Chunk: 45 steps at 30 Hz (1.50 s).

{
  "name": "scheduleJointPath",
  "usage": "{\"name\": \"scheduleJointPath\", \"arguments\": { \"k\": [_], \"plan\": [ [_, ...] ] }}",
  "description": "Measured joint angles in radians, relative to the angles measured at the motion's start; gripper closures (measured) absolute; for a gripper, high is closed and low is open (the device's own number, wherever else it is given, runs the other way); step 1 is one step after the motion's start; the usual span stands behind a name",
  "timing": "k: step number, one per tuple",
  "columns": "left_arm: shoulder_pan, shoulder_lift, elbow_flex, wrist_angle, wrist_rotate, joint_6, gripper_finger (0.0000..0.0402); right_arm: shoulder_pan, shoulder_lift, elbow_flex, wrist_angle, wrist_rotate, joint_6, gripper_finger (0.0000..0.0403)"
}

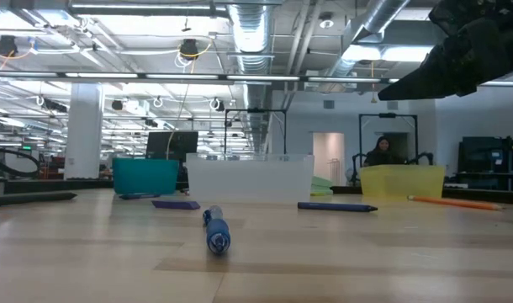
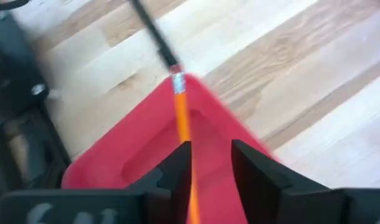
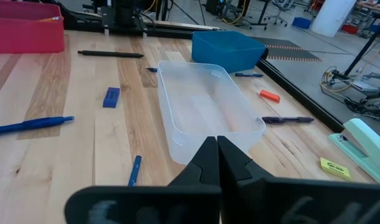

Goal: Sort crayons/erasers/pens/pencils in bins
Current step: Put the bottom left yellow pencil into the red bin

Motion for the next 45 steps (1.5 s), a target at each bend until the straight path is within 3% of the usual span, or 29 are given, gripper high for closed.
{"name": "scheduleJointPath", "arguments": {
  "k": [7,17,29,41,45],
  "plan": [
    [0.048,0.002,-0.047,0.042,0.035,0.107,0.0394,0.000,0.000,0.000,0.000,0.000,0.000,0.0401],
    [0.065,0.002,-0.114,0.155,0.002,0.137,0.0401,0.000,0.000,0.000,-0.001,0.000,-0.001,0.0401],
    [0.095,0.002,-0.115,0.157,-0.064,0.191,0.0401,0.000,0.000,0.000,0.000,-0.001,-0.001,0.0401],
    [0.096,0.002,-0.113,0.188,-0.065,0.242,0.0401,0.000,0.000,0.000,0.000,-0.001,-0.001,0.0401],
    [0.096,-0.005,-0.076,0.176,-0.021,0.312,0.0401,0.000,0.000,0.000,0.000,-0.001,-0.001,0.0401]
  ]
}}
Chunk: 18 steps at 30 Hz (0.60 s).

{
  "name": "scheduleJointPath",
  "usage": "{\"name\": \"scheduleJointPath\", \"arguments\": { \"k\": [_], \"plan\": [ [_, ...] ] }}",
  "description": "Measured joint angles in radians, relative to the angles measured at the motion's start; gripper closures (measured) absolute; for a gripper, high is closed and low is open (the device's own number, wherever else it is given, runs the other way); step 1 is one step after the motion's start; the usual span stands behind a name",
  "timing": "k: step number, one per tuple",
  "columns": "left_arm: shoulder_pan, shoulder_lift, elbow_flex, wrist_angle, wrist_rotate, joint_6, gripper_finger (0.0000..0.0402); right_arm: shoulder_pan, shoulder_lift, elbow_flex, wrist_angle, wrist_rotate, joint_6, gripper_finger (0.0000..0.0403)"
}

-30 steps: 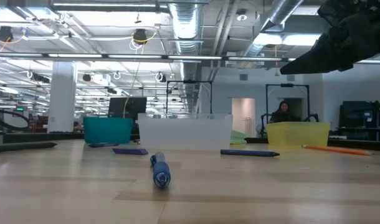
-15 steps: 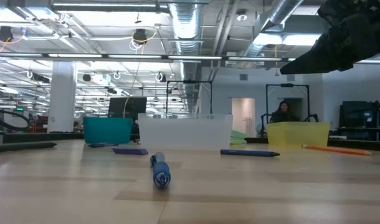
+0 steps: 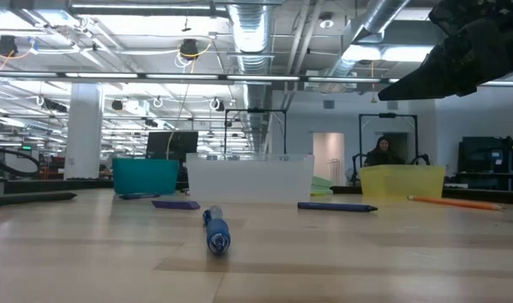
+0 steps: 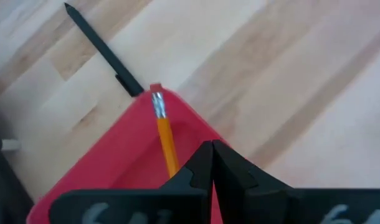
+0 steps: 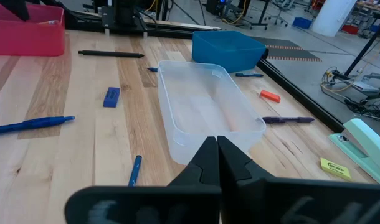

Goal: Sort crayons/erasers/pens/pencils in bins
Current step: Put the bottom left yellow pencil into the red bin, then put the bottom left blue crayon into the transparent bin

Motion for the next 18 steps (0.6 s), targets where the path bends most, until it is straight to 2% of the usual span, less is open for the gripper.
{"name": "scheduleJointPath", "arguments": {
  "k": [3,5,9,11,13,18],
  "plan": [
    [-0.010,-0.035,0.050,-0.008,0.037,0.056,0.0401,0.000,0.000,0.000,0.000,-0.002,0.000,0.0401],
    [-0.016,-0.070,0.071,-0.008,0.025,0.087,0.0401,-0.002,0.000,0.000,0.001,-0.002,0.000,0.0401],
    [0.011,-0.156,0.043,-0.015,-0.135,0.157,0.0401,-0.028,0.000,-0.001,0.003,-0.026,0.032,0.0401],
    [0.053,-0.216,0.000,-0.006,-0.204,0.223,0.0401,-0.059,0.008,-0.007,0.005,-0.057,0.069,0.0401],
    [0.115,-0.297,-0.064,0.036,-0.225,0.329,0.0401,-0.085,0.026,-0.009,0.018,-0.091,0.083,0.0401],
    [0.312,-0.514,-0.275,0.330,-0.190,0.700,0.0401,-0.152,0.084,-0.009,0.133,-0.219,0.019,0.0402]
  ]
}}
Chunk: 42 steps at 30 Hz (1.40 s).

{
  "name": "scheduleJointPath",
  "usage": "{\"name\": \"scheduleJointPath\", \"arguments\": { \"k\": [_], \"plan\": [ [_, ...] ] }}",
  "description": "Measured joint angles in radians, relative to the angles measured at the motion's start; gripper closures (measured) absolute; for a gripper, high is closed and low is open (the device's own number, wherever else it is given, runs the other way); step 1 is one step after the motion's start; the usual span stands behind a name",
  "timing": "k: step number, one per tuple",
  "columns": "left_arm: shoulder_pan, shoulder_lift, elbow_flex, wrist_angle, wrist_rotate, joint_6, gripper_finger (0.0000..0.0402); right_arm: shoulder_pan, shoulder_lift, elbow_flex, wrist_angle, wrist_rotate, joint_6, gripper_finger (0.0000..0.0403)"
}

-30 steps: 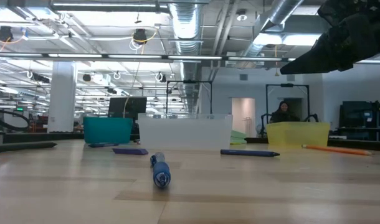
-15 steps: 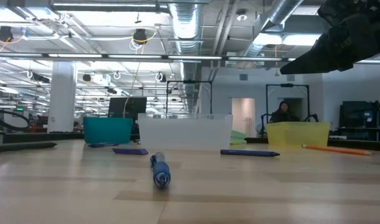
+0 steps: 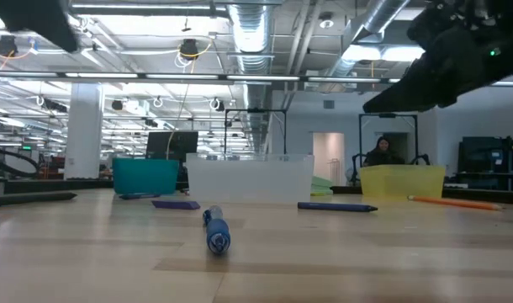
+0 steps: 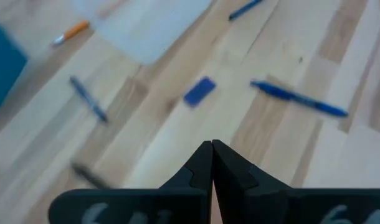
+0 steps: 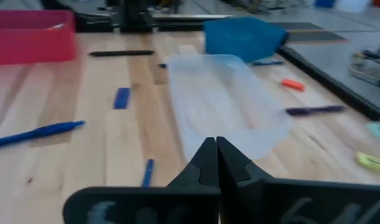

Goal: Sort crayons/erasers/pens/pencils in bins
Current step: Put the bottom left blue crayon into the transparent bin

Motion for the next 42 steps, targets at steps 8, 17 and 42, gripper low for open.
{"name": "scheduleJointPath", "arguments": {
  "k": [8,17,42],
  "plan": [
    [0.321,-0.190,-0.245,0.408,0.259,0.535,0.0401,-0.155,0.047,0.000,0.157,-0.274,-0.118,0.0402],
    [0.648,-0.145,-0.270,0.374,0.405,0.769,0.0401,-0.342,0.026,0.000,0.184,-0.392,-0.201,0.0401],
    [0.928,0.227,-0.213,0.350,0.500,0.586,0.0282,-0.753,-0.101,0.142,-0.087,-0.676,-0.449,0.0401]
  ]
}}
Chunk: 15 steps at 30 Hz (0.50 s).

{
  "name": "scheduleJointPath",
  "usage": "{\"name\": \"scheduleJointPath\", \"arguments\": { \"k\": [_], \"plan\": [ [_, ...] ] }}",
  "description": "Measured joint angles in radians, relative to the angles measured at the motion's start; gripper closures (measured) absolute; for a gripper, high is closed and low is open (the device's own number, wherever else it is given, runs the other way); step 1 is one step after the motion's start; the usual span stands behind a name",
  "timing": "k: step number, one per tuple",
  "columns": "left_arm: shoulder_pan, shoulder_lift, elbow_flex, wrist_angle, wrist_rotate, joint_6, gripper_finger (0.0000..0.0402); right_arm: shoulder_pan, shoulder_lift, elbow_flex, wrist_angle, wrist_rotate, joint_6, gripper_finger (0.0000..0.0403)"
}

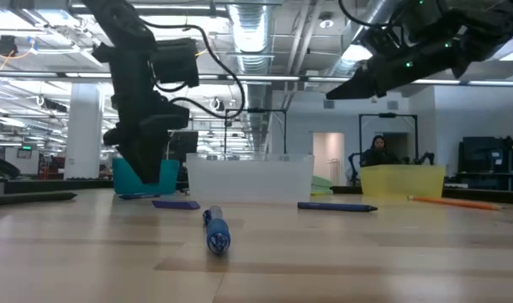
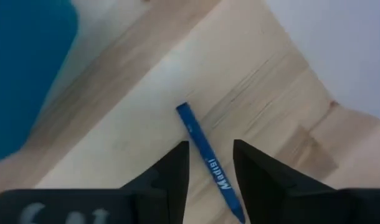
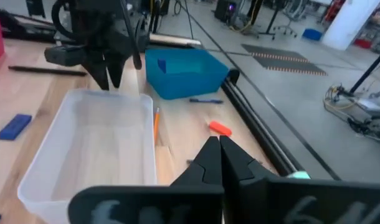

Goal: Sort crayons/erasers/pens/pencils in bins
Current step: Put the bottom left blue crayon into the transparent bin

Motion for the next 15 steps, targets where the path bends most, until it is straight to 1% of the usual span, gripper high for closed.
{"name": "scheduleJointPath", "arguments": {
  "k": [4,9,15],
  "plan": [
    [0.000,0.045,0.001,-0.014,0.005,-0.048,0.0281,0.001,0.000,0.000,-0.003,0.000,-0.003,0.0401],
    [-0.001,0.077,0.004,-0.036,-0.011,-0.073,0.0298,0.001,0.000,0.000,-0.001,0.000,-0.021,0.0401],
    [-0.001,0.082,0.005,-0.035,-0.007,-0.017,0.0331,0.000,0.000,-0.001,-0.001,0.000,-0.030,0.0400]
  ]
}}
